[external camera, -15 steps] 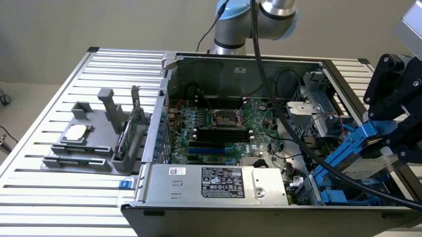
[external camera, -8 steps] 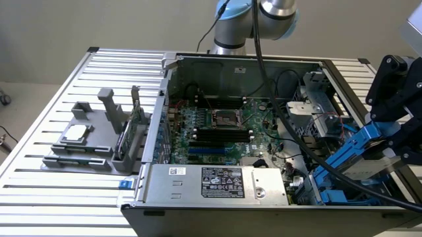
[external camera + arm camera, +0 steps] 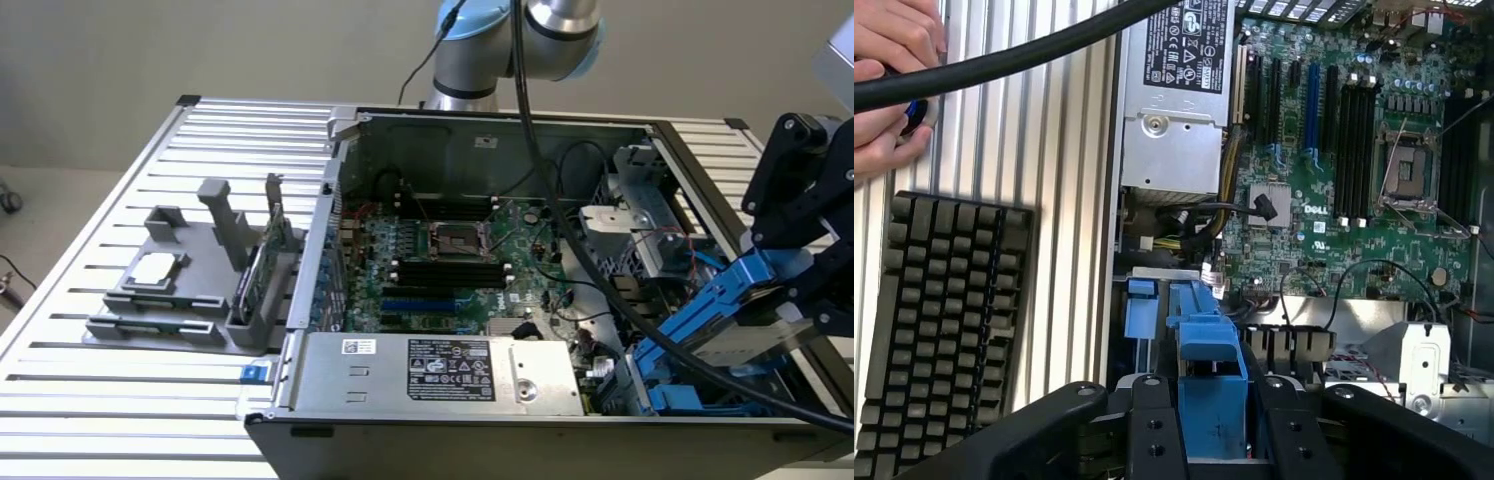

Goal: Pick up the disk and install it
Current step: 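Insert the disk into the insertion slot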

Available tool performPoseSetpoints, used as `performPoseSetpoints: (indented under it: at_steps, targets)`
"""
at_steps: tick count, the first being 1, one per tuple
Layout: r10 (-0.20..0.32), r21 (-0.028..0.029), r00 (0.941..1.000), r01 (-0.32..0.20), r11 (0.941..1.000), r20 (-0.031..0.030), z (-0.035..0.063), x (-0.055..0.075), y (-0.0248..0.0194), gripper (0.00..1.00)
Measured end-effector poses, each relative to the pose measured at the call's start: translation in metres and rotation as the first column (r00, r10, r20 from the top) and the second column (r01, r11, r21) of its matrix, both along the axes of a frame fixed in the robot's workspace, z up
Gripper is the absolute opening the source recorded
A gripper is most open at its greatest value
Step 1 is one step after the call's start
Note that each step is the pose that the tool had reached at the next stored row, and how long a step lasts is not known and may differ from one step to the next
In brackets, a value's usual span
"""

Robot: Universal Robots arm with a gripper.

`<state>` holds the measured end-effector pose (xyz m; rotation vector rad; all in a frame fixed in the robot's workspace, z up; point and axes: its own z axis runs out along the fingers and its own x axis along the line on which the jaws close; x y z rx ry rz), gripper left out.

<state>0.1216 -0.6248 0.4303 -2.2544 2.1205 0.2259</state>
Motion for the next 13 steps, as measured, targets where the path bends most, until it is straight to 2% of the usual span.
performPoseSetpoints:
  at_steps: [8,13]
  targets:
    - [0.000,-0.0004,1.0000,0.000,1.0000,-0.0002,-0.0040,-0.0001,-0.0005,0.33]
    - [0.000,0.0000,1.0000,0.000,1.0000,-0.0027,-0.0047,0.0001,-0.0009,0.33]
